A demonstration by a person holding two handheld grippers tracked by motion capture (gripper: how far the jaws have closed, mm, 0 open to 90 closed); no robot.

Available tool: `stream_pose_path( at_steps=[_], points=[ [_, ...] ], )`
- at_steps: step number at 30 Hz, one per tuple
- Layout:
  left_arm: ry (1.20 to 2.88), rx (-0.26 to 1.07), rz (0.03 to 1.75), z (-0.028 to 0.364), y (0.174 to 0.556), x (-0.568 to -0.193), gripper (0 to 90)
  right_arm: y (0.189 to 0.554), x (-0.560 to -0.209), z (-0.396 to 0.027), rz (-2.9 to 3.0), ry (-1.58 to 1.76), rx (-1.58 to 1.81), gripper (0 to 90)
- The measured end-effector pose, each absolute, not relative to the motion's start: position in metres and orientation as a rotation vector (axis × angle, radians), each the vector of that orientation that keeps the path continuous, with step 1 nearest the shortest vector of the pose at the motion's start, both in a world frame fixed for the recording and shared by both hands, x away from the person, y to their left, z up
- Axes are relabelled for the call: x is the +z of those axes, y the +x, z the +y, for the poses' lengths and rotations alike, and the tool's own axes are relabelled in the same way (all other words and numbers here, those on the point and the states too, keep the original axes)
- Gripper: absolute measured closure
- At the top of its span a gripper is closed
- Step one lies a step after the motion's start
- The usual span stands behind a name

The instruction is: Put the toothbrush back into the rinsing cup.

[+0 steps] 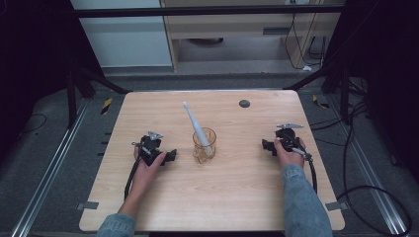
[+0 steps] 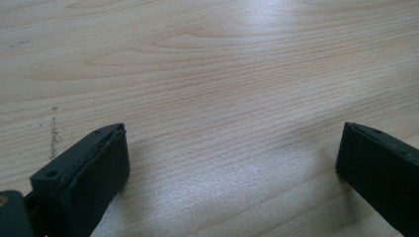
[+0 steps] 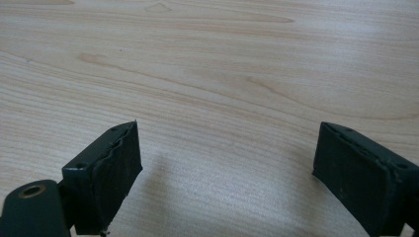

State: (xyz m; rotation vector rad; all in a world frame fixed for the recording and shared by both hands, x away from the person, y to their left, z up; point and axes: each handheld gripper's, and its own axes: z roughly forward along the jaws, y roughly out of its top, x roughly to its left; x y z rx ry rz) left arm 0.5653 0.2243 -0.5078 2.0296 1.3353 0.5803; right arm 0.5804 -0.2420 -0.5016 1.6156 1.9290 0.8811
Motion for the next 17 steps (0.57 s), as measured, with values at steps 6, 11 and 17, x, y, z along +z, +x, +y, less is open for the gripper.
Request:
stream_pose_path(
  at_steps=[6, 11, 17],
  points=[
    [2.029, 0.58, 1.335, 0.2243, 0.5658, -0.5078, 0.0, 0.5842, -0.5099, -0.2375, 1.947, 1.543, 0.864, 10.5],
    [2.03, 0.58, 1.335, 0.2244, 0.5659, -0.5077, 0.0, 0.5852, -0.5107, -0.2357, 1.933, 1.584, 0.84, 1.4],
    [2.032, 0.58, 1.333, 0.2245, 0.5666, -0.5077, 0.0, 0.5854, -0.5111, -0.2321, 1.88, 1.639, 0.805, 0.2]
  ],
)
